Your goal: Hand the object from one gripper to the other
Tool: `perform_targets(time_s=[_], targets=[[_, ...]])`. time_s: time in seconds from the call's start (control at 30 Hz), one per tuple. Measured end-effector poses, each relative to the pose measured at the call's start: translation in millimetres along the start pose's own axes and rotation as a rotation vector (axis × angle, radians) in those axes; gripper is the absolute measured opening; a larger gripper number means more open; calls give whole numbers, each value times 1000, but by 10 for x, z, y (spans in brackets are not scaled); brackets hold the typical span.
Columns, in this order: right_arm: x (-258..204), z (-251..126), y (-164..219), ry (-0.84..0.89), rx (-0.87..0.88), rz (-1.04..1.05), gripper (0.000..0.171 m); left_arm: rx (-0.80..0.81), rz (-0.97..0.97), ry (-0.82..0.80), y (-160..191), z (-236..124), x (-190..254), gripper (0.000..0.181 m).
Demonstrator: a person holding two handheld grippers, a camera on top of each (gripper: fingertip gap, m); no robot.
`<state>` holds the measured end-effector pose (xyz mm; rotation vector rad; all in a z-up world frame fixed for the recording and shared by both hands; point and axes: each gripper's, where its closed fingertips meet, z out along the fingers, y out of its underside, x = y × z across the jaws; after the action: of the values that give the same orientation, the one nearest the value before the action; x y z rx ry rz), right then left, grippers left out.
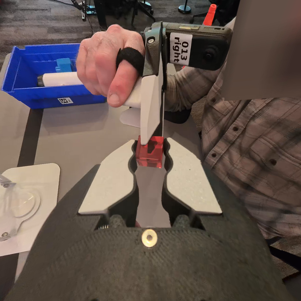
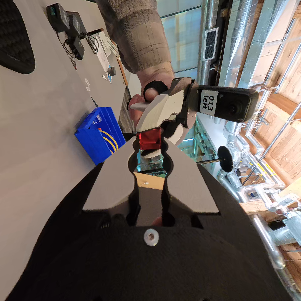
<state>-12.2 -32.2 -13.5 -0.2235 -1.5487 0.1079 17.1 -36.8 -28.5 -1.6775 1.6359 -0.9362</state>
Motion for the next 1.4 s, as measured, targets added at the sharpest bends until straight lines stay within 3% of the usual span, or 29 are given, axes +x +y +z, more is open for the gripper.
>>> perform_targets(time_s=[0.1, 0.17, 0.27, 0.33, 0.57, 0.67, 0.77, 0.93, 1.03, 1.27, 1.4], targets=[[125, 10, 109, 71, -47, 40, 23, 63, 16, -105, -101, -86, -141, 35], [249, 13, 255, 149, -121, 37, 23, 85, 58, -283, -165, -199, -335, 50], [433, 13, 436, 291, -243, -19, 23, 183, 65, -532, -291, -358, -544, 52], [482, 41, 481, 354, -292, -54, 23, 245, 57, -685, -339, -439, -650, 48], [501, 131, 535, 447, -394, -142, 23, 250, 108, -911, -306, -471, -739, 29], [487, 132, 429, 443, -314, -151, 23, 236, 106, -849, -301, -458, -688, 29], [444, 103, 273, 382, -186, -95, 50, 212, 116, -620, -313, -327, -481, 29], [119, 79, 29, 133, -11, -42, 51, 13, 156, -221, -103, -93, -62, 28], [14, 75, -37, 62, -1, -51, 49, -117, 171, -101, 11, 7, 69, 28], [-100, 7, -106, -46, 5, -26, 50, -286, 196, -49, 133, 51, 87, 28], [-161, 8, -179, -80, 17, -47, 41, -321, 201, -66, 137, 57, 55, 28]])
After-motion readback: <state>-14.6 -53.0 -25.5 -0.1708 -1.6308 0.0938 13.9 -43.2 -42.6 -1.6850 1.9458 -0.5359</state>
